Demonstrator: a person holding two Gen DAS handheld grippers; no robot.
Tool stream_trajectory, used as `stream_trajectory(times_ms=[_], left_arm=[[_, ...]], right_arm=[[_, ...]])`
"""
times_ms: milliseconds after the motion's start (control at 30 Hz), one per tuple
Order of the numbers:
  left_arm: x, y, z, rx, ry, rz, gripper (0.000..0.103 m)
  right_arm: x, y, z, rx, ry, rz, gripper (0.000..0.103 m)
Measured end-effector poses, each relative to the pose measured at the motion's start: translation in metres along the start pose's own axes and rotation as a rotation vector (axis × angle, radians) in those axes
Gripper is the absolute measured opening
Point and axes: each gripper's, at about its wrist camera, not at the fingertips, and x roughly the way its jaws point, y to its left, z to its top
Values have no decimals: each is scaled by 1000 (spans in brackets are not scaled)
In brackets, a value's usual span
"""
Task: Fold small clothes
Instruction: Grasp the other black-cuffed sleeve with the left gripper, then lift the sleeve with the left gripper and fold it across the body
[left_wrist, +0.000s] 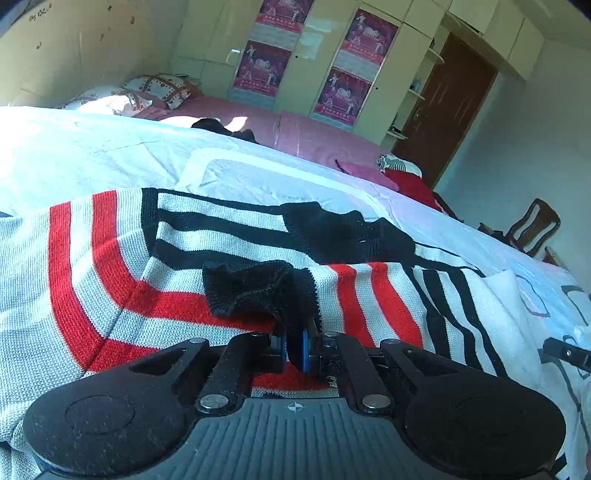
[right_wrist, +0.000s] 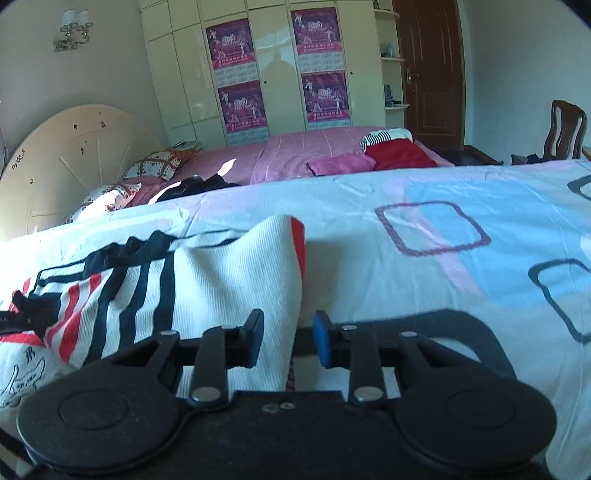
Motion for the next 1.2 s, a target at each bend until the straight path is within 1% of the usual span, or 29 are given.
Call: stream_trajectory(times_ms=[67, 133, 167, 200, 233, 267, 300, 333, 400, 433, 500, 533, 567, 600, 667, 700, 733, 767, 833, 867, 900, 933, 967, 1000, 1033, 1100, 1133, 1200], left_arm=[[3, 0, -1, -14, -2, 7, 5], [3, -3, -3, -14, -12, 23, 5], [2, -4, -4, -16, -20, 28, 5], [1, -4, -6, -20, -26, 31, 5], [0, -4, -8, -27, -46, 40, 5], [-3, -3, -10, -37, -61, 47, 5], [-4, -2, -13, -53, -65, 54, 5], [-4, -1, -16, -60, -66, 60, 5], [-4, -3, -19, -32, -69, 65, 5], [-7, -1, -19, -47, -69, 61, 5], [-16, 4, -17, -89, -78, 65, 6], [-26, 6, -15, -93, -106, 94, 6], [-34, 4, -13, -86, -133, 125, 11], [-38, -3, -10, -46, -158, 148, 12], [-41, -25, 1, 50, -202, 152, 12], [-41, -35, 6, 71, -220, 136, 12], [-36, -48, 12, 99, -226, 102, 13], [-29, -61, 17, 126, -218, 66, 14], [-7, -83, 21, 157, -175, -7, 23], [5, -92, 19, 166, -156, -12, 30], [18, -98, 17, 178, -125, -22, 39], [33, -104, 13, 202, -75, -6, 42], [43, -104, 10, 210, -41, 41, 43], [47, -100, 6, 200, -25, 68, 43], [39, -94, 2, 177, -53, 49, 43], [28, -85, -2, 164, -60, 88, 43], [25, -80, -6, 153, -62, 94, 42], [18, -71, -10, 137, -69, 83, 42]], right_arm=[[20, -4, 18, 9, -28, 4, 30], [42, -4, 30, 0, -25, -22, 32], [56, -7, 34, 6, -14, -25, 32], [68, -9, 36, 9, 5, -24, 27], [80, -12, 36, 3, 35, -45, 19], [94, -16, 34, 2, 76, -90, 22], [97, -22, 32, 16, 57, -83, 24], [97, -24, 31, 12, 55, -85, 26], [91, -20, 31, -17, 62, -99, 26], [86, -18, 32, -27, 57, -99, 25], [69, -17, 33, -22, 17, -75, 25], [59, -16, 33, -24, -2, -54, 25], [51, -14, 35, -32, -10, -26, 25], [46, -11, 33, -45, -17, 1, 25], [42, 3, 32, -97, -12, 52, 26], [43, 9, 31, -112, -4, 73, 25], [45, 16, 30, -126, 2, 95, 25], [48, 22, 29, -141, 8, 112, 25], [55, 32, 28, -162, 26, 132, 24], [61, 35, 26, -169, 43, 133, 22], [70, 37, 23, -185, 69, 99, 22], [74, 37, 21, -192, 67, 72, 22], [74, 36, 22, -183, 64, 72, 22], [70, 33, 24, -164, 68, 73, 22], [64, 31, 27, -153, 54, 73, 24], [45, 27, 28, -150, -6, 109, 26], [44, 27, 26, -163, 1, 115, 25], [64, 26, 16, -192, 109, 72, 26]])
